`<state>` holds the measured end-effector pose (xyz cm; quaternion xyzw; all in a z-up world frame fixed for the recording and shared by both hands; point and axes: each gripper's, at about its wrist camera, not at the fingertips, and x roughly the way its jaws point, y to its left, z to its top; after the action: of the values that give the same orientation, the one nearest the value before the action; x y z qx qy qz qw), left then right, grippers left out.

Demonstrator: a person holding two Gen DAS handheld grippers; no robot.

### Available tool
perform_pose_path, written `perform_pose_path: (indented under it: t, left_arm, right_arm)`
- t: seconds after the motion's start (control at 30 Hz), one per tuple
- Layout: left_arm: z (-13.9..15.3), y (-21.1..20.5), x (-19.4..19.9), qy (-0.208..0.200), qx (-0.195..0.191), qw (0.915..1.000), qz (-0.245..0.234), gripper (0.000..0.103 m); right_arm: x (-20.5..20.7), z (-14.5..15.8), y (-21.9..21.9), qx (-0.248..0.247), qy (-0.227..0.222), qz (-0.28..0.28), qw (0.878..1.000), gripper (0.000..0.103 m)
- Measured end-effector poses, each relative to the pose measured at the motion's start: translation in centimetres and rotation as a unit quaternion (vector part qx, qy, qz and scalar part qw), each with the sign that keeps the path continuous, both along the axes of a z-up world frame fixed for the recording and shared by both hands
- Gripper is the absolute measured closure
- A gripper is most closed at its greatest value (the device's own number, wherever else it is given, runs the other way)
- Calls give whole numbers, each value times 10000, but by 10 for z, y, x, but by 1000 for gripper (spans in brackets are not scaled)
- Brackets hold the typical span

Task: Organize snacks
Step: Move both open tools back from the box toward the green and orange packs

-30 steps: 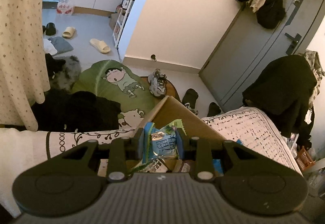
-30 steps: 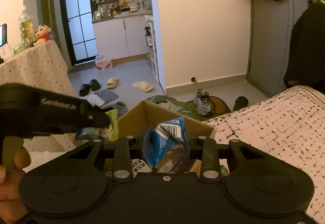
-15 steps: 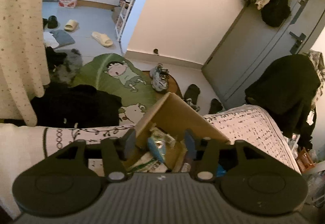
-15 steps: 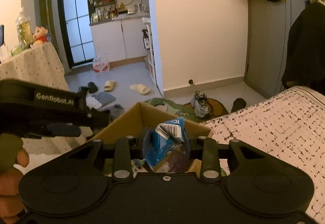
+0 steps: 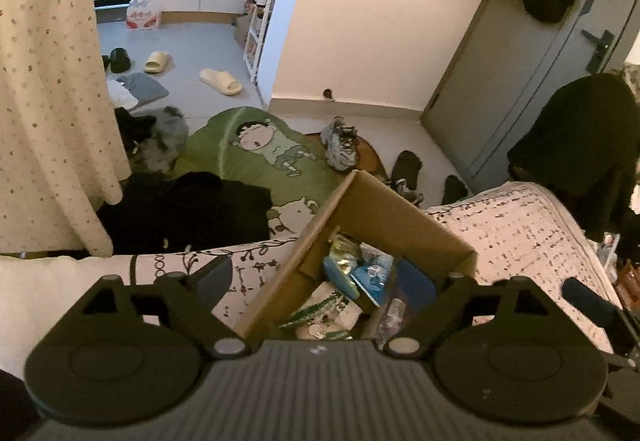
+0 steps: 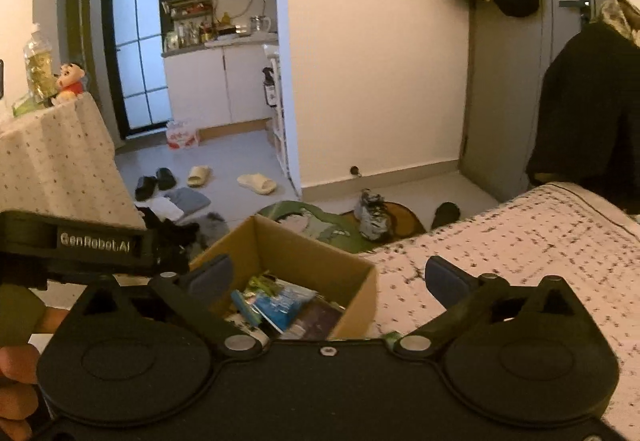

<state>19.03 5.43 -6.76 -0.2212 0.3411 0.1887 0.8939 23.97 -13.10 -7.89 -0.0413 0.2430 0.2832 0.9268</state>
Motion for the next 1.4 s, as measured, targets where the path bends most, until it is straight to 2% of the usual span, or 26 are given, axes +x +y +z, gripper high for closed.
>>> perform_pose_path:
  t: [0.17, 0.33, 0.57, 0.7, 0.8, 1.2, 1.4]
  left_arm:
    - [-4, -9, 1, 372, 57, 9993, -83, 11]
    - [2, -22, -7, 379, 219, 9990, -87, 11]
    - [3, -41, -16, 499, 134, 9986, -144, 10]
    - [10, -57, -22, 470, 144, 9986, -204, 10]
    - [17, -69, -24, 498, 314, 9979, -254, 2]
    - [43, -99, -23, -150, 308, 9974, -635, 0]
    - [44, -108, -20, -210, -66, 9974, -679, 0]
  right_arm:
    - [1, 4, -16, 33, 224, -338, 9992, 0]
    - [-6, 9, -28, 22, 273, -522, 9983, 0]
    - [-19, 24, -41, -37, 269, -377, 9989, 0]
    - [-21, 30, -54, 88, 435, -306, 9985, 0]
    - [-23, 33, -67, 69, 467, -360, 9982, 0]
    - [-19, 31, -95, -201, 412, -497, 9977, 0]
    - [-16, 29, -108, -158, 493, -640, 9966, 0]
